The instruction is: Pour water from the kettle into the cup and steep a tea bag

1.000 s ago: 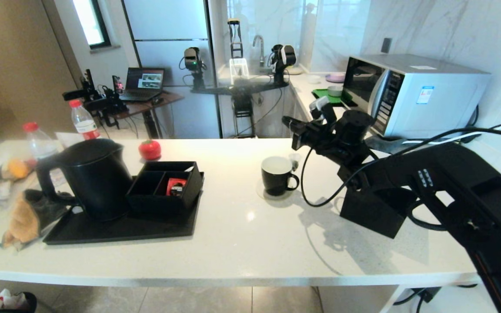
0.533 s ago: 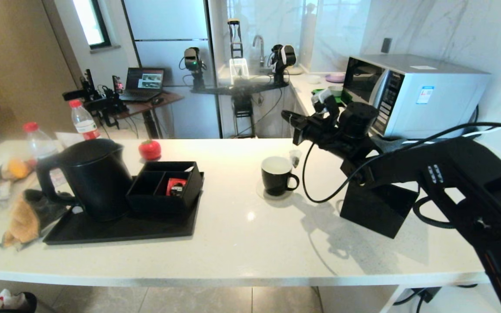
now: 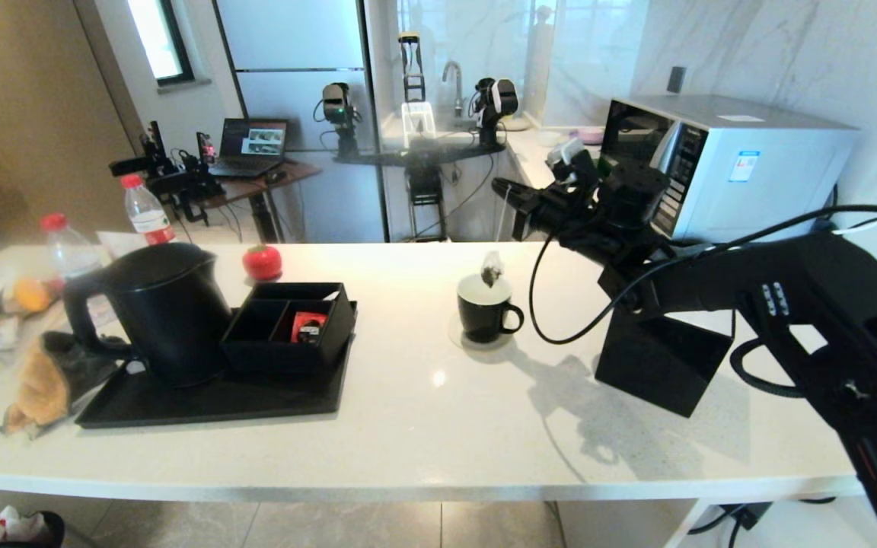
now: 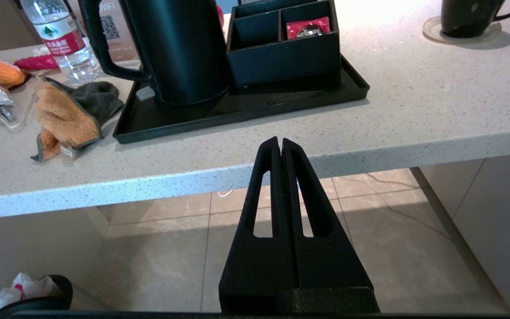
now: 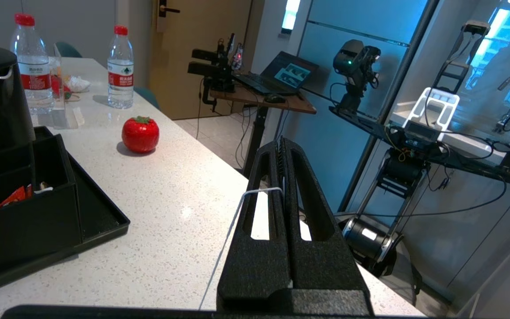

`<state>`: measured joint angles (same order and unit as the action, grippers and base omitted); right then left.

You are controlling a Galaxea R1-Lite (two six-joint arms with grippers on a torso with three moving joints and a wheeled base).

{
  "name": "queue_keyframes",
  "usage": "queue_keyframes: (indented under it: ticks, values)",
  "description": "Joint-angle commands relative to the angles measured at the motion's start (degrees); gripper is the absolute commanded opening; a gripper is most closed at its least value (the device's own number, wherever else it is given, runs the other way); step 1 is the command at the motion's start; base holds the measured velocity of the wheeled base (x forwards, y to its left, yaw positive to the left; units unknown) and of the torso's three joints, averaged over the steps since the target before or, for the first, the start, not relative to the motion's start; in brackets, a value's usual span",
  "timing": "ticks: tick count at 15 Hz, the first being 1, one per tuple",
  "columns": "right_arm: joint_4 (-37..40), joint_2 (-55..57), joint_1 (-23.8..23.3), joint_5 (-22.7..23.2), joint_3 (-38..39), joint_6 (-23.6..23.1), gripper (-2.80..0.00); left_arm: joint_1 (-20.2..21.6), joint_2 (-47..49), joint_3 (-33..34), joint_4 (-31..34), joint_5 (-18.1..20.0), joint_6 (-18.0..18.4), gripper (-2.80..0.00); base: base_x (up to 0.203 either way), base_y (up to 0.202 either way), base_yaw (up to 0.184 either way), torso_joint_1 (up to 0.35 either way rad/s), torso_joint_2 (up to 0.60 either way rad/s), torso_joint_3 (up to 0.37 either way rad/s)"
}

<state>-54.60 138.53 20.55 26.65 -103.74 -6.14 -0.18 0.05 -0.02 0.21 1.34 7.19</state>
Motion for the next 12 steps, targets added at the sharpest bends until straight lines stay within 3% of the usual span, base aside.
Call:
queue_keyframes:
  ticks: [1,12]
  values:
    - [-0.5,1.6,0.2,0.2,0.0,-0.1,-2.80,0.0,0.0,0.0,0.0,0.1,-0.2,-2.80,0.000,0.000,0.000,0.000,0.00,0.000]
    - [-5.3,12.2,0.3,0.3,0.6,-0.3,-2.80,0.0,0.0,0.0,0.1,-0.2,-0.7,-2.80,0.000,0.000,0.000,0.000,0.00,0.000]
